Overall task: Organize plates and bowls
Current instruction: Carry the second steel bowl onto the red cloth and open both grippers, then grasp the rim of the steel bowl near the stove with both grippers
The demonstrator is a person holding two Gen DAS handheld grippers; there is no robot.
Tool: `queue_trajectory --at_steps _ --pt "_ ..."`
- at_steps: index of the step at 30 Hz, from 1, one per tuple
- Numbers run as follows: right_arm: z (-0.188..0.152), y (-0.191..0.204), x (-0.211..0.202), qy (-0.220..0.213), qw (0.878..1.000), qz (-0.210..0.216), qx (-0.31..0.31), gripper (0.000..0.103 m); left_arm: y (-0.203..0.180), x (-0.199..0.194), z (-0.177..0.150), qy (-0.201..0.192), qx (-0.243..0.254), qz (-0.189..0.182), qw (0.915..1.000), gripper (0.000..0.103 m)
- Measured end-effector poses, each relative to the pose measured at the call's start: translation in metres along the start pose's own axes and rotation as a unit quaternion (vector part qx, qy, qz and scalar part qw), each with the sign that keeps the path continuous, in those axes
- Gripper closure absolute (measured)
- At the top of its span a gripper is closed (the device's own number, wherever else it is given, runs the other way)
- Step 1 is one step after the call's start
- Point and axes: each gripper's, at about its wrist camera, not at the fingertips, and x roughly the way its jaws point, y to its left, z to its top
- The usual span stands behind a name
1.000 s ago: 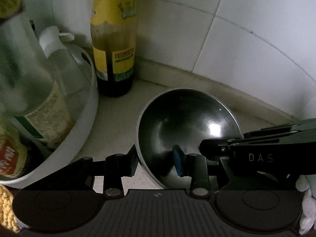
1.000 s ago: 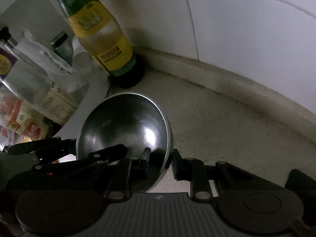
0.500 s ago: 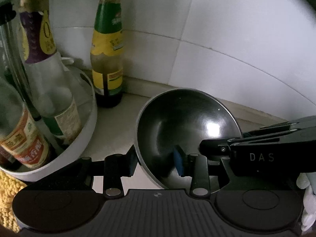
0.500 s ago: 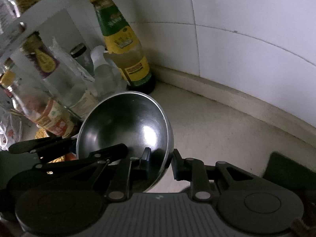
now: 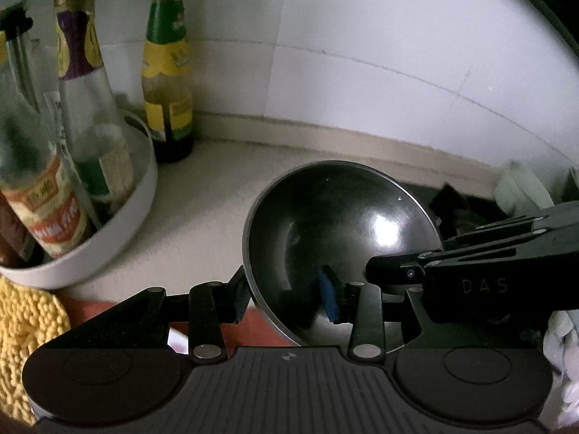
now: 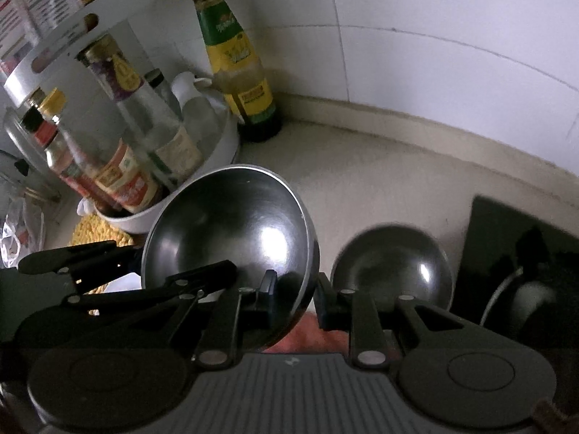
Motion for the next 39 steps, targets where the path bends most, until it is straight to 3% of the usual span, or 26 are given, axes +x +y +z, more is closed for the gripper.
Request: queue_trajectory --at_steps 12,21,27,31,39 --pt "-0.070 0.010 -0.006 0.035 0.998 -0.006 0.047 0.082 -0.001 -0.005 -0.055 0.052 0.032 -0.022 0.9979 0.055" --pt "-0.096 0.016 0.005 0.062 0.996 -0.009 0.064 0.082 0.005 0.000 -0.075 0.073 0.044 -0.022 0.9961 0.055" --pt "-0.101 0.019 0.011 0.068 0.996 -0.020 0.059 0.079 0.012 -0.003 -0.072 0.064 0.037 -0.023 0.9970 0.041" --pt "-0.100 0.016 0.003 0.058 0.996 -0.028 0.060 0.068 0.016 -0.009 -0.065 0.052 0.033 -0.025 0.9978 0.039" --pt "-0.091 -0.006 -0.020 0.019 0.996 -0.017 0.086 0.067 0.016 -0.001 -0.040 0.037 0.022 -0.028 0.9987 0.034"
